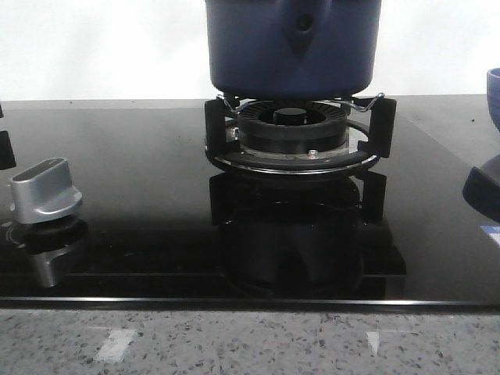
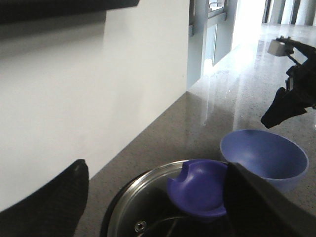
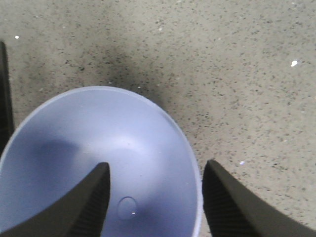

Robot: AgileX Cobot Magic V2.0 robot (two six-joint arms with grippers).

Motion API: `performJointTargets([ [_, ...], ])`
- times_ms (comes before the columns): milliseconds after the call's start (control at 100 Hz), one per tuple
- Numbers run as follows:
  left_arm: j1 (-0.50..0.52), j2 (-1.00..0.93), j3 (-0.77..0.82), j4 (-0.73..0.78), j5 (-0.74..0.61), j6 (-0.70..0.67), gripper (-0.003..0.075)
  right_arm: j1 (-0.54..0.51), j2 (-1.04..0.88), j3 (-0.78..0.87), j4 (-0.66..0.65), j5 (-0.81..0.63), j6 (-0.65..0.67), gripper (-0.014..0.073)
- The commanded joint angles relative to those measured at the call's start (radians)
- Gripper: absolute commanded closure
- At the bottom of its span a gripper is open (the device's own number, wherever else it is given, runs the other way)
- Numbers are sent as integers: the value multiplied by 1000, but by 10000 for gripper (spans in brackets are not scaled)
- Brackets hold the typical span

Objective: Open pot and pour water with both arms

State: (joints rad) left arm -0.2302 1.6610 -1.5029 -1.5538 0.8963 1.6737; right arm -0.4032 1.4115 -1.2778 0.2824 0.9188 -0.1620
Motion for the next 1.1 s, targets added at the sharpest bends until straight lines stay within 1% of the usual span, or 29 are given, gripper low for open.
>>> performJointTargets([
  [0, 35, -89, -34, -74, 36, -14, 248, -6, -39, -36, 47, -40, -25, 225],
  [80, 67, -114, -34, -74, 36, -52, 307, -6, -46, -36, 124, -40, -67, 253],
  [150, 93, -136, -34, -72, 37, -84, 379, -4, -60, -36, 213, -40, -125, 307],
  [260, 128, -161, -34, -58, 48, -131, 525, -4, -86, -36, 366, -36, -235, 449],
  [370, 162, -176, -34, -33, 101, -140, 685, -4, -117, -34, 489, -38, -322, 650],
  [380, 164, -179, -34, -32, 101, -139, 685, -4, -119, -34, 496, -40, -331, 660],
  [390, 168, -181, -34, -28, 112, -143, 715, -4, -123, -34, 513, -42, -334, 669],
  [400, 170, -181, -34, -26, 112, -143, 715, -4, -126, -34, 521, -43, -339, 666],
  [420, 175, -186, -34, -21, 125, -145, 740, -4, -131, -34, 546, -47, -345, 660],
  [500, 189, -197, -34, -10, 138, -192, 741, 5, -148, -32, 651, -76, -399, 648],
  [550, 198, -205, -34, 8, 131, -218, 741, 24, -158, -32, 690, -102, -439, 648],
  [610, 203, -217, -34, 47, 118, -250, 741, 53, -172, -32, 711, -137, -474, 648],
  [690, 209, -242, -27, 126, 72, -333, 741, 105, -193, -30, 712, -193, -513, 648],
  [780, 209, -288, 13, 207, -42, -373, 741, 165, -227, -1, 714, -279, -560, 647],
  [920, 209, -401, 147, 217, -287, -371, 741, 238, -300, 103, 714, -447, -603, 647],
  [1020, 209, -491, 268, 217, -473, -369, 741, 258, -363, 196, 714, -519, -656, 647],
  [1090, 209, -551, 357, 217, -560, -348, 741, 258, -416, 266, 714, -547, -698, 647],
])
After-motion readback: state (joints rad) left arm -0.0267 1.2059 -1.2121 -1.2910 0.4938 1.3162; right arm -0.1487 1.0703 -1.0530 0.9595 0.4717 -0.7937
